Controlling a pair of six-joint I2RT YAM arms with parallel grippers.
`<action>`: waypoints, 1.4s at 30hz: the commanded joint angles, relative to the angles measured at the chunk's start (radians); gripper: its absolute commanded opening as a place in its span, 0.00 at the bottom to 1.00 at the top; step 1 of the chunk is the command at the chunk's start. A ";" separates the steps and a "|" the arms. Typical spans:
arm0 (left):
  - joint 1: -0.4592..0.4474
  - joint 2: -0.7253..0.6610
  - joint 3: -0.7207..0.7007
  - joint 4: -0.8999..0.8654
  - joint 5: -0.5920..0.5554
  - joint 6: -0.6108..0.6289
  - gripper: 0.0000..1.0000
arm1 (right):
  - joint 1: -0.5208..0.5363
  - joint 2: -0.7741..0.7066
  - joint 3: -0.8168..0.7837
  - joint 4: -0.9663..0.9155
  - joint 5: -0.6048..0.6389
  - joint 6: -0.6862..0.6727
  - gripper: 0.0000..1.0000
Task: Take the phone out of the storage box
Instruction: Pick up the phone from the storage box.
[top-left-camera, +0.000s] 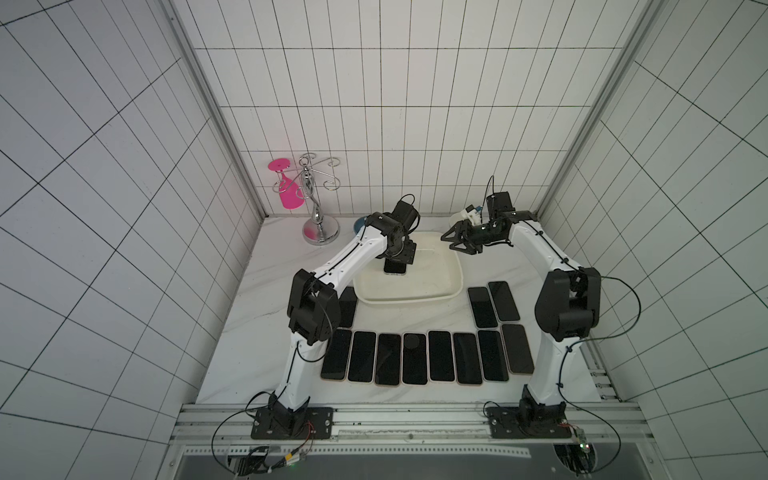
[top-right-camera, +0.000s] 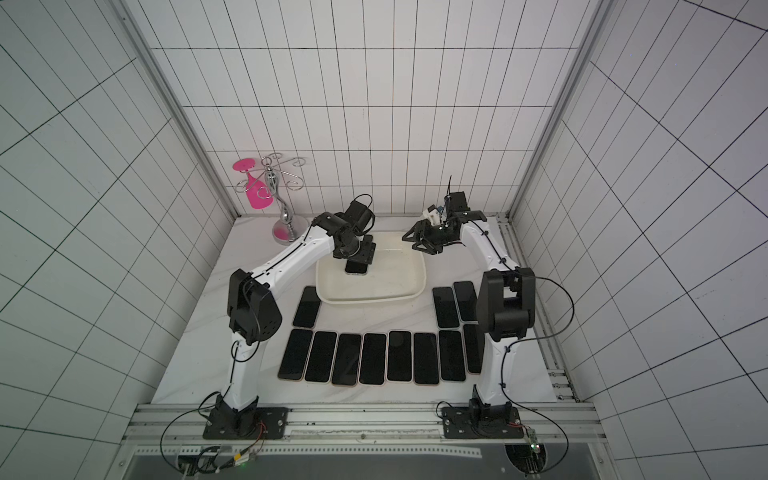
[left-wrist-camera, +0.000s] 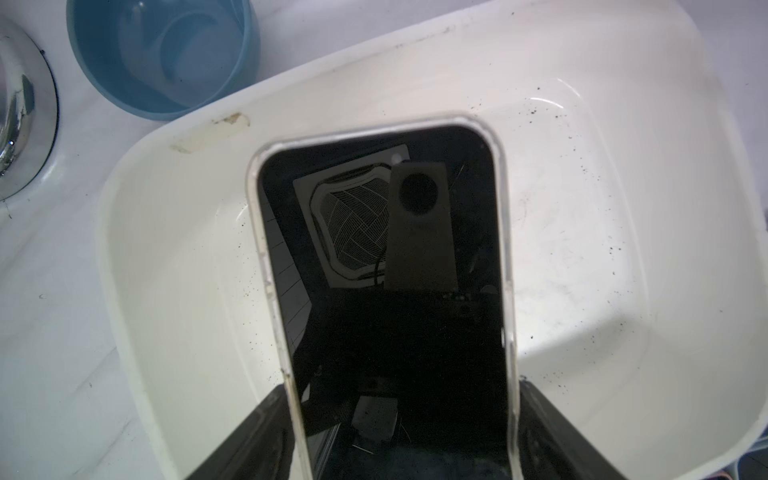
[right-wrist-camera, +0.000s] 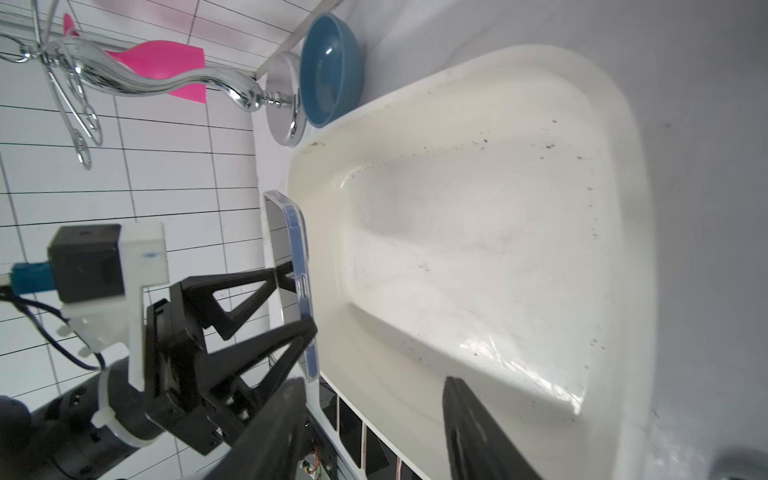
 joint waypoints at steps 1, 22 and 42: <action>-0.011 -0.033 -0.034 0.009 0.037 0.014 0.56 | 0.049 0.065 0.082 0.059 -0.106 0.049 0.57; -0.033 -0.127 -0.134 0.046 0.077 0.001 0.52 | 0.193 0.209 0.110 0.052 -0.162 0.044 0.56; -0.005 -0.180 -0.186 0.090 0.137 -0.007 0.75 | 0.179 0.182 0.055 0.097 -0.364 0.056 0.10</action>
